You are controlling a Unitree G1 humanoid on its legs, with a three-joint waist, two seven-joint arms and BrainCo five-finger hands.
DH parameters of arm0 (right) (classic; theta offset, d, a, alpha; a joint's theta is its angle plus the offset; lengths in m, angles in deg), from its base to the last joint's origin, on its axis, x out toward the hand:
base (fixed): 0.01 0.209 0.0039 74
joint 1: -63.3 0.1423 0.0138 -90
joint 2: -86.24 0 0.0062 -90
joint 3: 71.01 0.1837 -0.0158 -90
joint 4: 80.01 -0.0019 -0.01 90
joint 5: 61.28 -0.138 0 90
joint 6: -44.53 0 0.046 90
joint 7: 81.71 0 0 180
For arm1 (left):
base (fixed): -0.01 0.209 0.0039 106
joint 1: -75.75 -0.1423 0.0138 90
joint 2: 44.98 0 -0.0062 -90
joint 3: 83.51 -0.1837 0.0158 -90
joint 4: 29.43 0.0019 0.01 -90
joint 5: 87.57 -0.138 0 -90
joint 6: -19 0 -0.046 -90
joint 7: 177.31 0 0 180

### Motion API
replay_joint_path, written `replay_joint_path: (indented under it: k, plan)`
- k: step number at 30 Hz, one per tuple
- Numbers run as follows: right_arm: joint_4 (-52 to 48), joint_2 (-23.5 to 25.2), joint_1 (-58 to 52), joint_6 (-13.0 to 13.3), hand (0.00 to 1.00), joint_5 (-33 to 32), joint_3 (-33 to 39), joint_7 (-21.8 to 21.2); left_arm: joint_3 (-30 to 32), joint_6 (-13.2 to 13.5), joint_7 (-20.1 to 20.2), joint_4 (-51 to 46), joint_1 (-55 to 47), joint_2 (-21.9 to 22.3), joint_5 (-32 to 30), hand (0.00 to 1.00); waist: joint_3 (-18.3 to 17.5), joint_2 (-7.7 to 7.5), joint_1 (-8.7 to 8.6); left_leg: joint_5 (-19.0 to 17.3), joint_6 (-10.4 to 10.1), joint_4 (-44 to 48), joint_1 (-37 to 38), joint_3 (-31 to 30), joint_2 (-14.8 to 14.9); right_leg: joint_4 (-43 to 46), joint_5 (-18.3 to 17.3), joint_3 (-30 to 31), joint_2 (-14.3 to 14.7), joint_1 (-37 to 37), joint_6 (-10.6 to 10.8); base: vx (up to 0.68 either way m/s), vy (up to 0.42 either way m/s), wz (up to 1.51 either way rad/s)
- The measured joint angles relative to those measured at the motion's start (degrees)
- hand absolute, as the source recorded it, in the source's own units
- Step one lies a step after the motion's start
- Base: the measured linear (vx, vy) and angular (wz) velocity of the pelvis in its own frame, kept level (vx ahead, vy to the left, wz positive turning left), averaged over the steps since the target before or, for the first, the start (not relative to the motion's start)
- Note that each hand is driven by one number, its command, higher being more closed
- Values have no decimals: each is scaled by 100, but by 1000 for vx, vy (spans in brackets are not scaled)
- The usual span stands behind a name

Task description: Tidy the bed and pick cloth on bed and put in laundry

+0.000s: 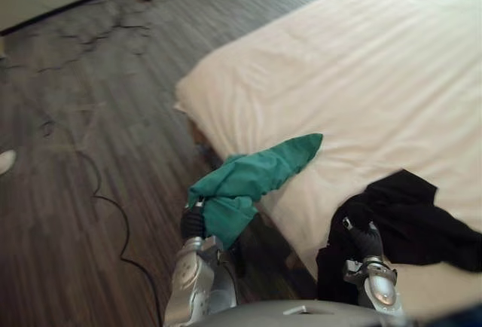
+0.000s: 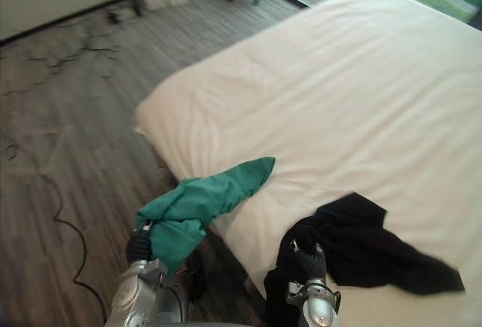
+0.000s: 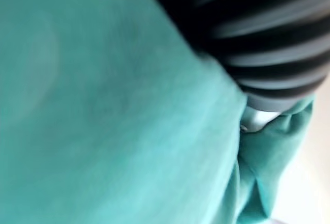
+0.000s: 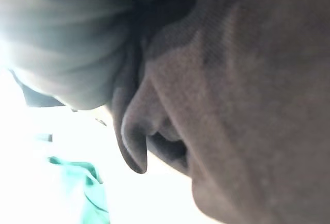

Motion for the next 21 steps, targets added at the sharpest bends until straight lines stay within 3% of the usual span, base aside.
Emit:
replay_joint_path:
  k: [1, 2, 3, 4, 5, 6, 8, 11, 13, 14, 15, 19, 21]
  plan:
    - [265, 59, 182, 106, 100, 35, 102, -20, 54, 12, 9, 105, 134, -7, 1, 100, -22, 44, -172, -172, -71, -108, -78, 310, 22, -576, -385, 113, 161, -213, 100, 7, 65, 215]
    - [419, 247, 291, 146, 100, 73, 235, -6, 118, 62, 21, 178, 275, -180, 1, 100, 42, -298, -198, -61, -273, 430, -86, 745, 55, -1222, -48, -169, -150, -213, 207, 48, 25, 202]
    - [451, 262, 275, 147, 100, 95, 295, 3, 97, 44, 22, 302, 282, -189, 2, 100, 6, -278, -221, 13, -464, 550, -32, 851, 173, -1254, 23, -373, -140, -168, 207, 164, -26, 168]
    - [472, 256, 208, 162, 100, 97, 403, 4, 77, 5, 92, 483, 264, -207, -2, 100, -42, -362, -232, 306, -1063, 418, 503, 1105, 203, -1387, 85, -681, -193, 0, 324, 187, -25, 110]
    - [499, 245, 169, 166, 100, 98, 449, 4, 42, 0, 127, 508, 228, -216, -4, 100, -53, -345, -273, 575, -1333, 184, 679, 1248, 196, -1446, 108, -785, -181, 69, 364, 204, 59, 149]
    - [638, 253, 105, 138, 100, 98, 651, 33, -127, -21, 231, 650, 228, -303, -11, 100, -29, -452, -341, 952, -1181, -320, 769, 1074, -114, -1527, 310, -1113, -266, 201, 594, 133, 96, 92]
    - [765, 274, 105, 100, 100, 99, 663, 35, -142, -64, 276, 657, 140, -420, -23, 100, -60, -545, -339, 1004, -1119, -570, 817, 930, -272, -1543, 537, -1225, -292, 228, 597, 117, 108, 65]
    - [993, 312, 211, 34, 100, 103, 591, 2, -96, -115, 276, 662, 124, -522, -67, 100, -46, -565, -270, 895, -1014, -712, 1006, 822, -473, -948, 606, -1234, -604, 199, 633, 147, 137, 28]
    - [1116, 310, 274, -61, 100, 112, 488, -82, -54, -115, 286, 660, 148, -550, -80, 100, -43, -469, -190, 803, -990, -861, 1164, 571, -610, 104, 654, -1158, -967, -53, 320, 136, 148, 46]
    - [1187, 316, 288, -88, 100, 128, 376, -117, -67, -113, 299, 661, 181, -542, -87, 100, -42, -361, -212, 721, -981, -936, 1196, 322, -629, 484, 414, -765, -980, -266, 37, 156, 123, 105]
    - [1213, 339, 306, -134, 100, 146, 183, -215, -51, -104, 339, 665, 195, -574, -109, 100, -34, -299, -226, 770, -1063, -1011, 1215, 42, -664, 498, 247, 59, -735, -572, 162, 174, 119, 111]
    - [1181, 484, 300, -136, 100, 140, -102, -340, -56, -96, 336, 882, 188, -674, -102, 100, -37, -300, -268, 820, -1086, -1130, 1389, -875, -962, 336, 69, 1601, -324, -999, 326, 199, 33, 142]
    - [1146, 560, 295, -132, 100, 92, -101, -328, -117, -95, 315, 923, 148, -670, -52, 100, -32, -294, -343, 862, -1153, -1131, 1439, -1347, -1008, 318, 26, 2392, -29, -1304, 297, 207, -96, 133]
